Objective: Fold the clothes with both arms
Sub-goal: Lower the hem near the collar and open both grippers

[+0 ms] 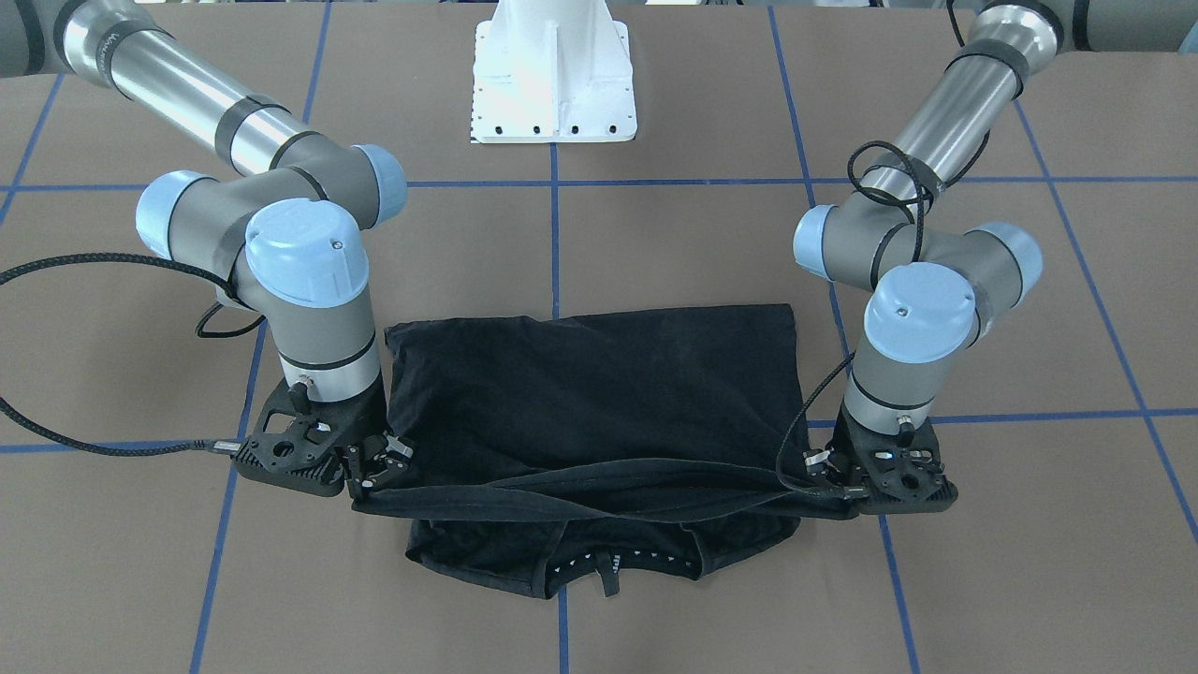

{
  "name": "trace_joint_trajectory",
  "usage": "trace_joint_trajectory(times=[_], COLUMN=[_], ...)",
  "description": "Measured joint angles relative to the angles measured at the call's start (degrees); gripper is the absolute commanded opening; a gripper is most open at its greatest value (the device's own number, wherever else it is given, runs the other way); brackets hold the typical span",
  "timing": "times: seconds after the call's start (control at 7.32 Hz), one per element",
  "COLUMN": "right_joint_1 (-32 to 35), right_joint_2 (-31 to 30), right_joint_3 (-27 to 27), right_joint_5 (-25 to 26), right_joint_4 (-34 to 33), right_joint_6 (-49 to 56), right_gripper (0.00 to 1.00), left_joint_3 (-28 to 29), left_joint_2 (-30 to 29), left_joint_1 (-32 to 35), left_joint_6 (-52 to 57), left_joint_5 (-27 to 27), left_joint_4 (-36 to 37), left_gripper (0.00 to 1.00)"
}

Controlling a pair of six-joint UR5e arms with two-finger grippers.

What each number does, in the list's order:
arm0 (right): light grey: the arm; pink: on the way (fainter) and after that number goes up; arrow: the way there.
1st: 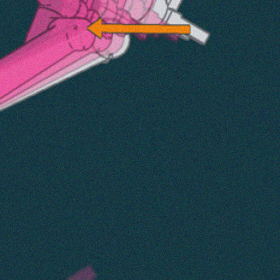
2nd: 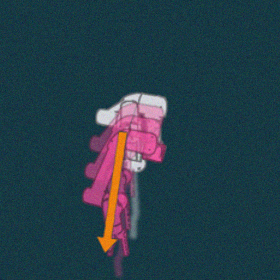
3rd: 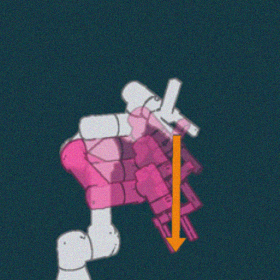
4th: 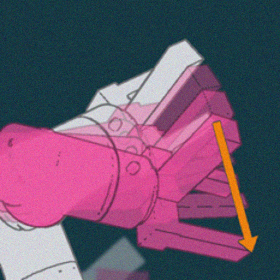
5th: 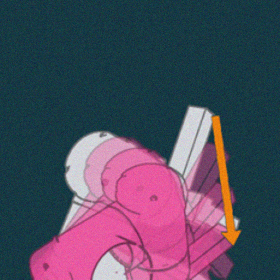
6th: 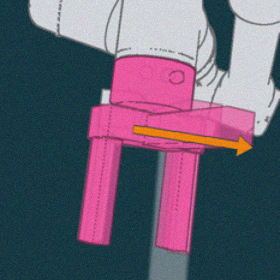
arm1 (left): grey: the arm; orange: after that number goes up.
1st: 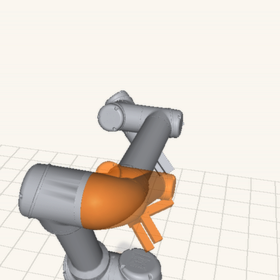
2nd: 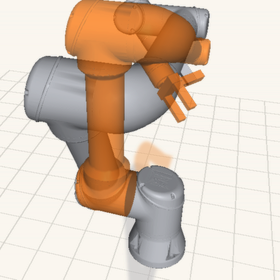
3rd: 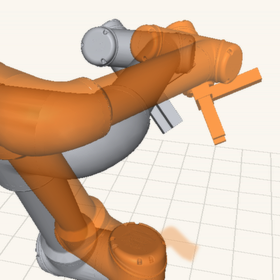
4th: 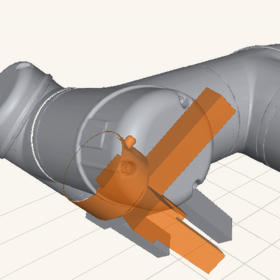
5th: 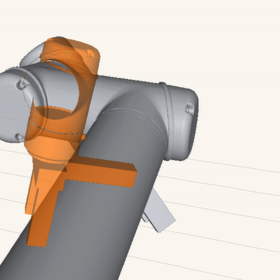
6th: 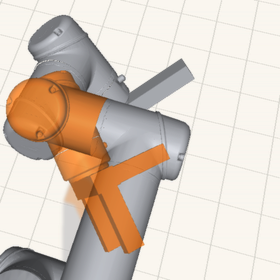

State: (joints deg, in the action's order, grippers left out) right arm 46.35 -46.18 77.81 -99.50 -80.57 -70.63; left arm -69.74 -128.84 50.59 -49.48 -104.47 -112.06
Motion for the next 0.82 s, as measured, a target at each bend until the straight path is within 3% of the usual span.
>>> trace_joint_trajectory(times=[0.14, 0.27, 0.55, 0.82], right_joint_1=[0.2, 0.5, 0.7, 2.6], right_joint_2=[-0.1, -0.1, 0.1, 0.3], right_joint_3=[-0.1, -0.2, -0.2, 0.0], right_joint_5=[-0.1, -0.4, -1.0, -6.0], right_joint_4=[0.0, 0.1, 0.0, 0.0], right_joint_6=[0.8, 1.3, 1.8, 3.3], right_gripper=[0.07, 0.99, 1.00, 1.00], left_joint_3=[0.1, 0.1, -0.2, -2.2], left_joint_2=[0.0, 0.0, 0.0, 1.1], left_joint_1=[0.0, 0.1, 0.6, 1.7], left_joint_6=[0.7, 1.0, 1.1, 2.8], left_joint_5=[-0.1, -0.2, -1.1, -5.2], left_joint_4=[-0.3, -0.6, -2.6, -4.0], left_gripper=[0.66, 1.00, 1.00, 1.00])
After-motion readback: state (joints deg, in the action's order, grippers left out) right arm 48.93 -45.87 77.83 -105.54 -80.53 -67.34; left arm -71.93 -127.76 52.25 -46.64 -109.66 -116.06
